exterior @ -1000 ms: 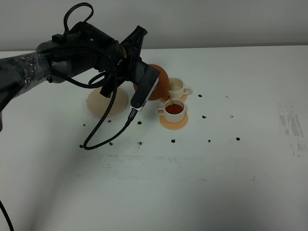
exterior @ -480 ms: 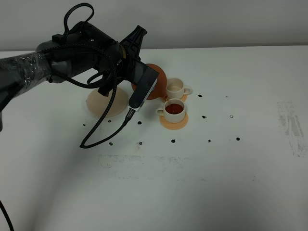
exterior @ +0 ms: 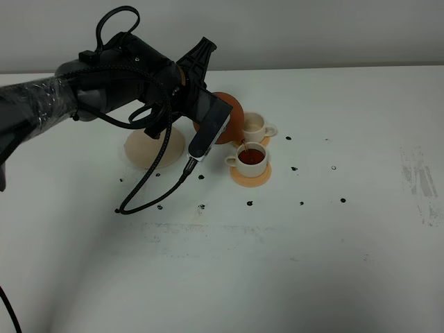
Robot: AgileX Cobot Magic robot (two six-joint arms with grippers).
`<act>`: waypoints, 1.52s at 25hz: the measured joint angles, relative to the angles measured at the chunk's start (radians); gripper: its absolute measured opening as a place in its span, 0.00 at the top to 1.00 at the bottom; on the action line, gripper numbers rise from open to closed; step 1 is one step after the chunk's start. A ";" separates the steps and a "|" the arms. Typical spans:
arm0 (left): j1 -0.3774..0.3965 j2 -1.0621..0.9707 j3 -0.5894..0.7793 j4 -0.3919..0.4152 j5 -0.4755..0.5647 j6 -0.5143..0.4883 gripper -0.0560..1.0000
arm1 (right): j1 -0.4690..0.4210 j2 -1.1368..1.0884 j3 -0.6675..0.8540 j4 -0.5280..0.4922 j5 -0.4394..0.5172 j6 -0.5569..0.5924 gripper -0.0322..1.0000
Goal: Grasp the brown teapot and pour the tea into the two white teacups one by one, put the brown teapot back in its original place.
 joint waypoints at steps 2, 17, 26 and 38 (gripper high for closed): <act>0.000 0.000 0.000 0.002 0.000 0.000 0.85 | 0.000 0.000 0.000 0.000 0.000 0.000 0.53; 0.000 0.012 0.000 0.022 -0.009 0.027 0.85 | 0.000 0.000 0.000 0.000 0.000 0.000 0.53; 0.000 0.012 0.000 -0.042 0.013 -0.086 0.85 | 0.000 0.000 0.000 0.000 0.000 0.000 0.53; 0.025 -0.014 0.000 -0.115 0.111 -0.229 0.85 | 0.000 0.000 0.000 0.000 0.000 0.000 0.53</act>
